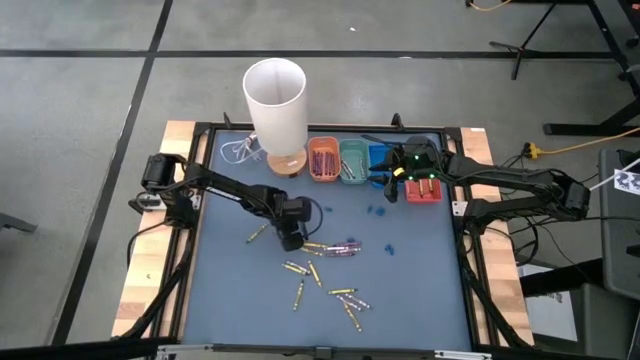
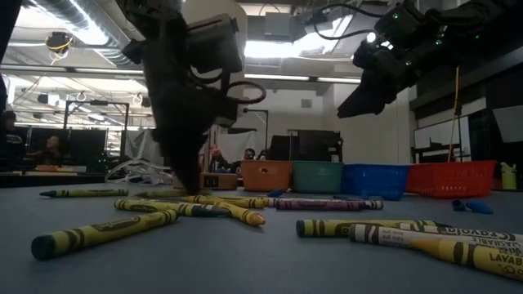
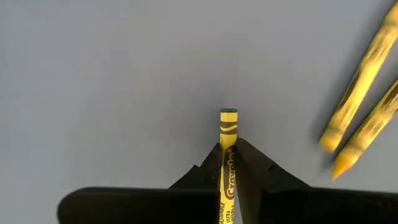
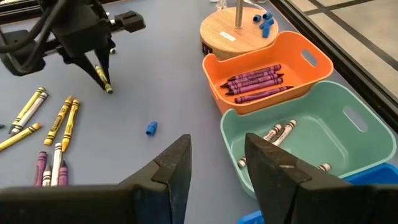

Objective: Sort crayons
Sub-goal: Put the green crayon into the orange bin

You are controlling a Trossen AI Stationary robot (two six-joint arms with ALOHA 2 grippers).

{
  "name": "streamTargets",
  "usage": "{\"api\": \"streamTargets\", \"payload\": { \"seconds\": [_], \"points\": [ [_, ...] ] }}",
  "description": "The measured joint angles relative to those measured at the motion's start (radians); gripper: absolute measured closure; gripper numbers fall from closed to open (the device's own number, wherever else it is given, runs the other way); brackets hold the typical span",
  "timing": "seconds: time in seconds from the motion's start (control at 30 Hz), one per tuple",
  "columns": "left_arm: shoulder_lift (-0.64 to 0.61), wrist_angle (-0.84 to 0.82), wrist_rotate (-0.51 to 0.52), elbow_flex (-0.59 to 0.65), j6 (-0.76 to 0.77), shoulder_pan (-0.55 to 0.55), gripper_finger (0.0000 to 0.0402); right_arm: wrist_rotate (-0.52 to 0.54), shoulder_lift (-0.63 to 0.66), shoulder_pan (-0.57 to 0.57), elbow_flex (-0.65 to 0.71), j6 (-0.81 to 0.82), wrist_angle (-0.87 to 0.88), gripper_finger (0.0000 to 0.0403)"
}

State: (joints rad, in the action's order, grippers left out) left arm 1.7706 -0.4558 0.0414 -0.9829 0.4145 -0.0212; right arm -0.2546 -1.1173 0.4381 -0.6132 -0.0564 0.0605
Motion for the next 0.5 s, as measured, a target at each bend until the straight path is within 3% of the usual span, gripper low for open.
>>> {"api": "streamTargets", "payload": {
  "seconds": [0.5],
  "points": [
    [0.000,0.510,-0.001,0.000,0.001,0.039,0.0395,-0.017,0.000,0.000,0.000,0.000,-0.003,0.0253]
  ]
}}
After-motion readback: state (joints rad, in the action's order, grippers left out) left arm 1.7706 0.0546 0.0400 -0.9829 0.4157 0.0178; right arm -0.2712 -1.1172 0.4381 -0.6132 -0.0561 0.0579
